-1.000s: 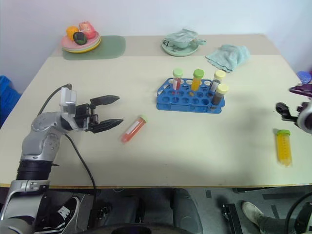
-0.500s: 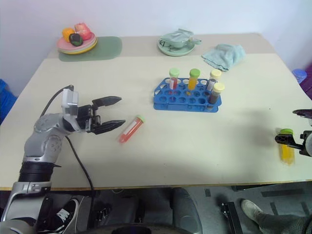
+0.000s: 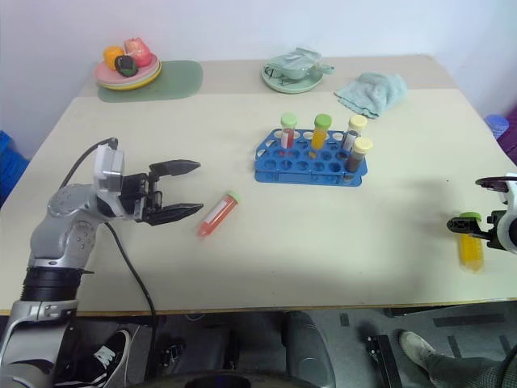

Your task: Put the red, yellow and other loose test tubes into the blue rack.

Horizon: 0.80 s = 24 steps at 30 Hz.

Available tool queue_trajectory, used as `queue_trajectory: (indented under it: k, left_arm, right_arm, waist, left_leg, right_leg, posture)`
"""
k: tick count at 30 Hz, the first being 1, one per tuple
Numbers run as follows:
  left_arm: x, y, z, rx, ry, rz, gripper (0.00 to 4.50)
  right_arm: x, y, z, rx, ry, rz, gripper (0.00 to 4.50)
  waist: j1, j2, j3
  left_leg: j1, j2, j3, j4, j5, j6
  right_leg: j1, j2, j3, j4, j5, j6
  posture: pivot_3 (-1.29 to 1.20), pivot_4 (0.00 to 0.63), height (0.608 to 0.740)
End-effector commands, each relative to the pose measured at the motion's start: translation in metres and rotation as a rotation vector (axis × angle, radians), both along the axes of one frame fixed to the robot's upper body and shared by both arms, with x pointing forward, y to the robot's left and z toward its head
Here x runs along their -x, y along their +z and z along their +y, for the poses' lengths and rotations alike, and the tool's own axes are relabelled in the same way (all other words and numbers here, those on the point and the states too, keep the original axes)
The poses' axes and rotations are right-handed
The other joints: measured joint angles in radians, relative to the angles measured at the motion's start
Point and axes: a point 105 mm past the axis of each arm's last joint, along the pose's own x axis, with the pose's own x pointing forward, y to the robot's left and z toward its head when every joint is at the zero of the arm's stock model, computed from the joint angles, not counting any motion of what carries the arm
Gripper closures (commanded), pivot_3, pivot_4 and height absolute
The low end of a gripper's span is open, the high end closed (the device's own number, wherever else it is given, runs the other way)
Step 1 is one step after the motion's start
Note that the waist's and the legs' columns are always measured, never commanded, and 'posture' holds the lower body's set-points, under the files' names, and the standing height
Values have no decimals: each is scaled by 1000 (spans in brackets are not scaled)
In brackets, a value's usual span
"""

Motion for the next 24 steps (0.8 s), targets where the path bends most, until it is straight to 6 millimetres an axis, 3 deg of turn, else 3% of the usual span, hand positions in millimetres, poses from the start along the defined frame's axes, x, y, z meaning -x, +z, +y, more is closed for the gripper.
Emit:
queue_trajectory:
  k: [1, 6, 24]
  left_arm:
    - [5, 11, 2, 11, -5, -40, 0]
    - [7, 12, 4, 13, -1, -42, 0]
    - [9, 9, 5, 16, 7, -39, 0]
  right_arm:
    - [-3, 12, -11, 66, 15, -4, 53]
    - [-5, 10, -22, 84, 15, 22, 53]
    - [-3, -2, -19, -54, -8, 130, 53]
  waist:
    - [0, 0, 0]
    - [-1, 0, 0]
    - [-1, 0, 0]
  left_leg:
    - [0, 0, 0, 0, 0, 0]
    - [0, 0, 0, 0, 0, 0]
    - [0, 0, 1, 0, 0, 0]
  right_leg:
    - [0, 0, 0, 0, 0, 0]
    - [0, 0, 0, 0, 0, 0]
    - [-1, 0, 0, 0, 0, 0]
  posture:
    - [0, 150, 740]
    - [0, 150, 740]
    - [0, 150, 740]
